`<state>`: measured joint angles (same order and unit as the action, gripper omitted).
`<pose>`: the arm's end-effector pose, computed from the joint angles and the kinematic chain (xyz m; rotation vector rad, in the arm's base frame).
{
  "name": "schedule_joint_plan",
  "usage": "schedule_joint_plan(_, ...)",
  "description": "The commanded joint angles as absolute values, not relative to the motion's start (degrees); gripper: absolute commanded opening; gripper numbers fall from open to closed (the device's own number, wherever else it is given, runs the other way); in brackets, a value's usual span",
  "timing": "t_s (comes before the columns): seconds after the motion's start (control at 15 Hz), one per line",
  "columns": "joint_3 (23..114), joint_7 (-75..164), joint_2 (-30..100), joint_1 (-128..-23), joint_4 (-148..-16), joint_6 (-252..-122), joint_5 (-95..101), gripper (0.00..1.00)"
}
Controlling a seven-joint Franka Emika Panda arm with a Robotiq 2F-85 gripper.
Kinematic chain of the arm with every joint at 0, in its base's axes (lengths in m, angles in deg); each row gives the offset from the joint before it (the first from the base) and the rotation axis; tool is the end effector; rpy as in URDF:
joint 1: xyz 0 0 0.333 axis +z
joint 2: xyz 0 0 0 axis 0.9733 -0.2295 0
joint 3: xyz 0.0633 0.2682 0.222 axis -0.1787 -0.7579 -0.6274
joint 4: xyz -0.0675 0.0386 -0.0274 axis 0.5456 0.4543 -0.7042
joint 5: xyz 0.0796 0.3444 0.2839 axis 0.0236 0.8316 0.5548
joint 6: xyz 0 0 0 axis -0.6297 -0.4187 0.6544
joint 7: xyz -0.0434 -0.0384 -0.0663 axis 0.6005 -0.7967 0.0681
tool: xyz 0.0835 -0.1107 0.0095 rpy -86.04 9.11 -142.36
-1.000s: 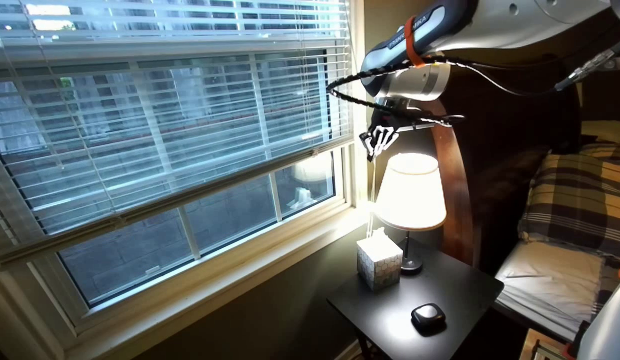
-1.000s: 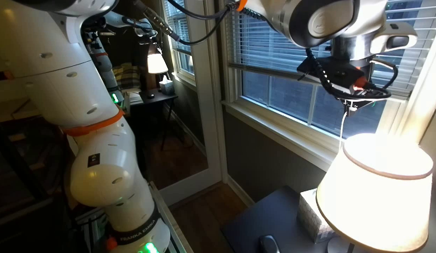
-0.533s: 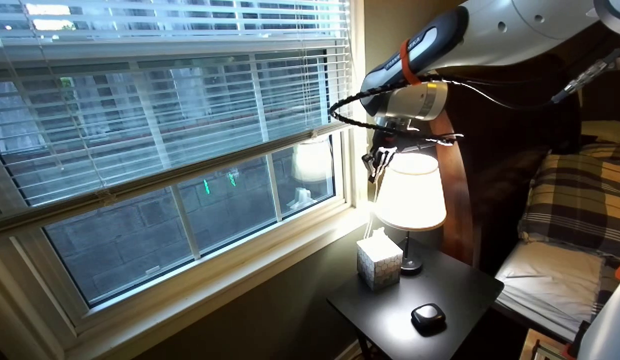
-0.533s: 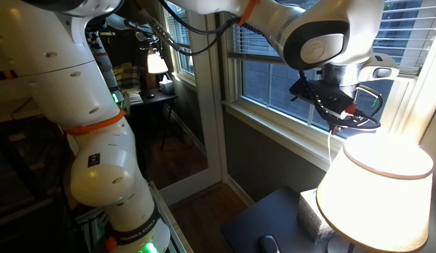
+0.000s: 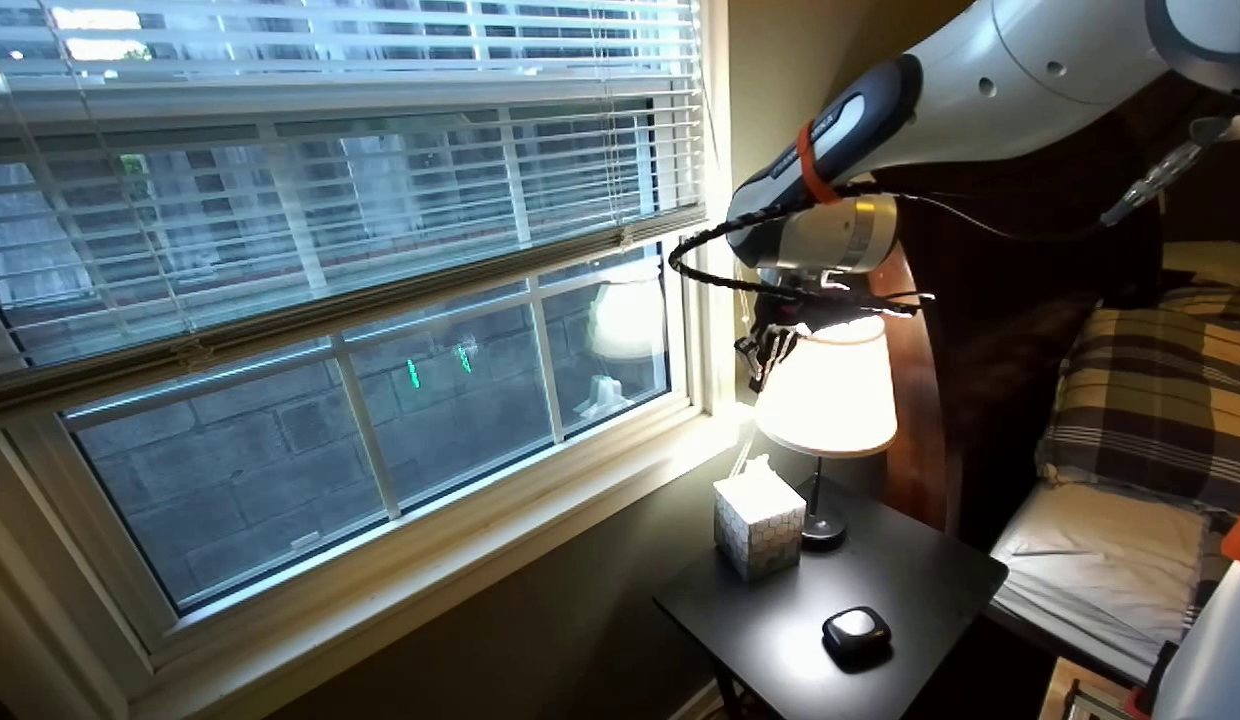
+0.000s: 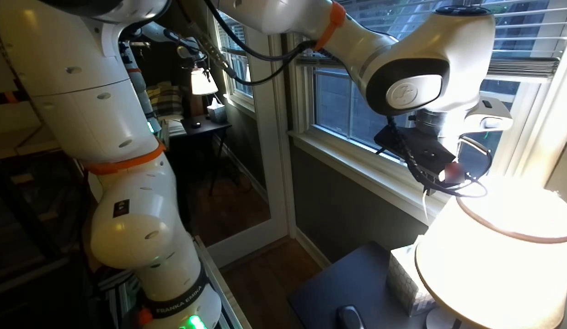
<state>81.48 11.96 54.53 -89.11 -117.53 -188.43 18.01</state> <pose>0.5171 -0.2808 0.3842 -3.0433 0.2436 -0.3877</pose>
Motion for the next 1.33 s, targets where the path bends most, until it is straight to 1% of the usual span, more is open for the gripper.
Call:
schedule_joint_plan(0.0, 80.9, 9.5, 54.1, -89.1, -119.7, -190.1, 18.9, 0.0)
schedule_joint_plan(0.2, 80.1, 9.0, 54.8, -88.6, -119.8, -191.3, 18.8, 0.0)
schedule_joint_plan(0.73, 79.1, 7.8, 55.6, -88.2, -121.0, -199.3, 18.1, 0.0)
schedule_joint_plan(1.27, 78.8, 6.5, 56.1, -87.5, -121.6, -203.4, 18.5, 0.0)
